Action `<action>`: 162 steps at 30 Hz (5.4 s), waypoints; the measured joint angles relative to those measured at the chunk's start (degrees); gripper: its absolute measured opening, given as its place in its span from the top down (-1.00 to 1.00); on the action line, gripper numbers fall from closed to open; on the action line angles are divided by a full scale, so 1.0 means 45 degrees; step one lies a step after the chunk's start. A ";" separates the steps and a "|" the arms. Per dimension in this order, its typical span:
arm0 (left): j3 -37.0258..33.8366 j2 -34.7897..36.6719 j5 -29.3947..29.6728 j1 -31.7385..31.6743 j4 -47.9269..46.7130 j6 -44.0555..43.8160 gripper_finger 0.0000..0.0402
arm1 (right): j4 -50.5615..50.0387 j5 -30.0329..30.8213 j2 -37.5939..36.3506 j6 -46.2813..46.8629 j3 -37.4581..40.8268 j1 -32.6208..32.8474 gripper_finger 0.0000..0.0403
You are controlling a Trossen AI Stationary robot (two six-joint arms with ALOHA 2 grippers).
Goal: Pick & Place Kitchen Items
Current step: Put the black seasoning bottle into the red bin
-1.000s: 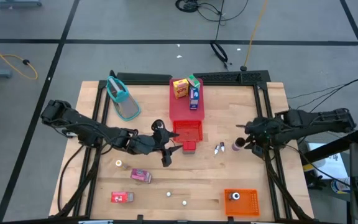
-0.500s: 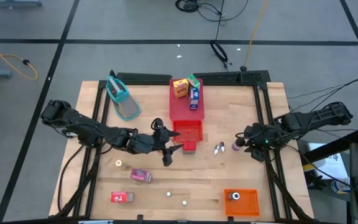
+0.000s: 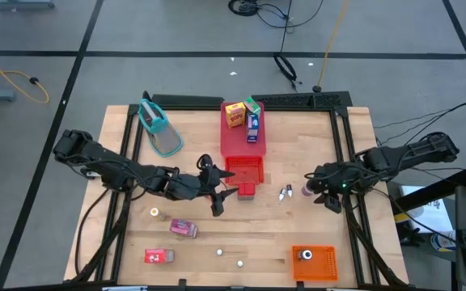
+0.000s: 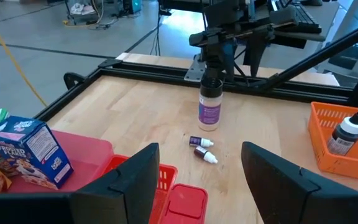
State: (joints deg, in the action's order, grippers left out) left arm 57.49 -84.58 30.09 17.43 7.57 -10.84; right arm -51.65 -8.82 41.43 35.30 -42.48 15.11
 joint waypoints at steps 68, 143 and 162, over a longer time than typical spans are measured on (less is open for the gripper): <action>0.0001 0.0000 -0.0034 -0.0452 0.0102 -0.0013 -0.13 | -0.1693 0.3269 0.2133 -0.3061 -0.0811 -0.0039 -0.20; 0.0000 0.0000 -0.0034 -0.0486 0.0097 0.0255 -0.13 | -0.0984 0.3609 0.2604 -0.2916 -0.0573 0.0049 -0.26; 0.0004 0.0000 -0.0035 -0.0452 0.0010 0.0245 -0.13 | -0.0954 0.3596 0.3058 -0.2846 -0.0247 0.0049 0.01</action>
State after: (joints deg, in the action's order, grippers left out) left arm 57.51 -84.58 29.93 15.40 7.62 -9.73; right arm -55.94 7.36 55.19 22.49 -43.59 15.33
